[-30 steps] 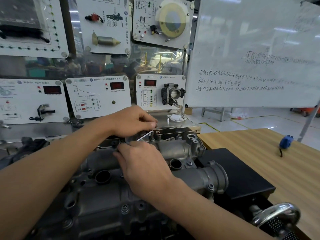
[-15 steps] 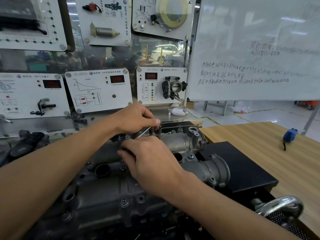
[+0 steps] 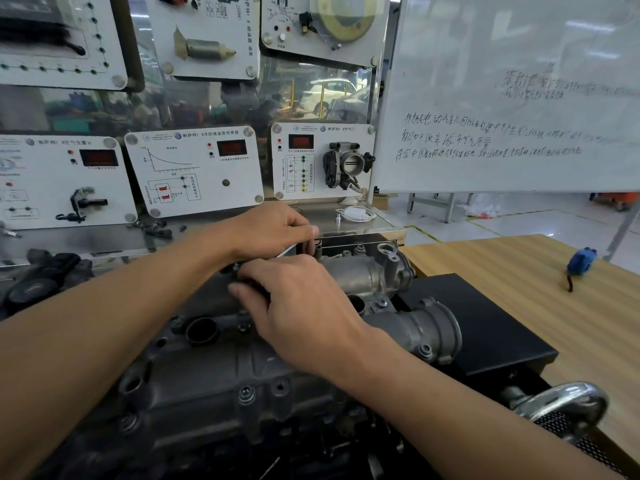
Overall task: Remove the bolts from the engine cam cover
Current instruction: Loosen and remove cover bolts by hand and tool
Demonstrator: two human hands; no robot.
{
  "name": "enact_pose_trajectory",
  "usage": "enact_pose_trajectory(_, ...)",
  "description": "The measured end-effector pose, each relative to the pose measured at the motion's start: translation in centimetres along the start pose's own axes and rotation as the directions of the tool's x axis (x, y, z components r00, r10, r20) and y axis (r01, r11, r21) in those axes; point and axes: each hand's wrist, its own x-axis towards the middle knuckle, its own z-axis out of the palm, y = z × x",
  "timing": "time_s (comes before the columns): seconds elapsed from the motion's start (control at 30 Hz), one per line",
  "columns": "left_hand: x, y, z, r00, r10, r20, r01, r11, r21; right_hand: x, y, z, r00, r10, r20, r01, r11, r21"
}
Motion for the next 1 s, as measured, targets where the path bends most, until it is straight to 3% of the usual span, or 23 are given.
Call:
enact_pose_trajectory(0.6,0.18,0.11,0.48,0.999,0.015,-0.039,-0.014,0.999,0.03,-0.4,0.14,-0.3,0.997,-0.051,-0.061,0.047,0.997,-0.065)
enact_pose_trajectory(1.0,-0.05,0.42,0.55,0.998,0.013,-0.068,-0.01,0.999,0.044,-0.16,-0.26,-0.16,0.988,0.011,-0.152,-0.022,0.997,-0.07)
